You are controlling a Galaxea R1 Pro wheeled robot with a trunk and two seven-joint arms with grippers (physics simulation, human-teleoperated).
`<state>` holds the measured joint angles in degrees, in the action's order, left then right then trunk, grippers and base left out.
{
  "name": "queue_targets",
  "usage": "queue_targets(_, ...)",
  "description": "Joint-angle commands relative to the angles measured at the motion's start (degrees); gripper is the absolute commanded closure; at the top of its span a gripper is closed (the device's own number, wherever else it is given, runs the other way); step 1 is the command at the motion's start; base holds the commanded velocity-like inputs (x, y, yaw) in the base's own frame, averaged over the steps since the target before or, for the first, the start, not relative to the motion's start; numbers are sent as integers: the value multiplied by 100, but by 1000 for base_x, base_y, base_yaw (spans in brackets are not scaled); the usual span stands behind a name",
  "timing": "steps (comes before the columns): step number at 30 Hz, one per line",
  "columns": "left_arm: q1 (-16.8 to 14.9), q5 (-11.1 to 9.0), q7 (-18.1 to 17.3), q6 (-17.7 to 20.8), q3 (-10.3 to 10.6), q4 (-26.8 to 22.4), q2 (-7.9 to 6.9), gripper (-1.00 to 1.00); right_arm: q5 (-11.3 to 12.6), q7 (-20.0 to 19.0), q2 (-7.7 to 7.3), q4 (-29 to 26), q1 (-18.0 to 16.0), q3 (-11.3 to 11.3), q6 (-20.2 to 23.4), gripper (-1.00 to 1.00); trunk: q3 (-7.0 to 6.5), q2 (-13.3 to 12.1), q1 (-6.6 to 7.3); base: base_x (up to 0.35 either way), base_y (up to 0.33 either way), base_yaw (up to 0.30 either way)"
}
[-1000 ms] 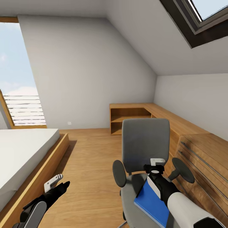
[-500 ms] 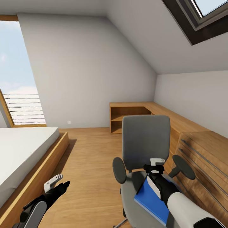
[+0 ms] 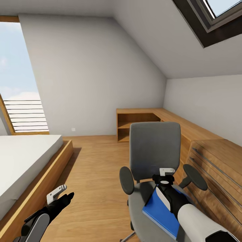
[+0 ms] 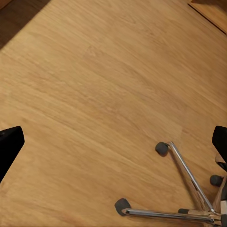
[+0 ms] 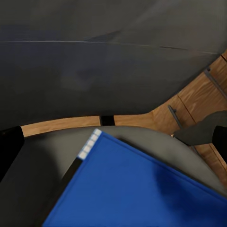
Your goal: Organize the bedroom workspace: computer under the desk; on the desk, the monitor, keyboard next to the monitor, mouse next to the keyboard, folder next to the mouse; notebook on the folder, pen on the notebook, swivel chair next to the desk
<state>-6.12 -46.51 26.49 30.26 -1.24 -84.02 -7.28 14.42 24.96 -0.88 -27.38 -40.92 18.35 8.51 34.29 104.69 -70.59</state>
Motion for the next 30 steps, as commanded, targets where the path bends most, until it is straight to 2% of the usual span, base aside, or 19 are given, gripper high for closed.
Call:
queue_targets(1,-4,-60,49,14,1,-9,-1,-100,28,44,-8,-13,-4,47,46,-100,7,3,0,0,0,0)
queue_targets(11,-4,-60,49,15,1,-9,-1,-100,26,44,-8,-13,-4,48,45,-100,18,3,0,0,0,0)
queue_targets(30,-4,-73,41,23,4,8,-1,-100,26,44,-8,-13,-4,38,50,-100,180,3,0,0,0,0)
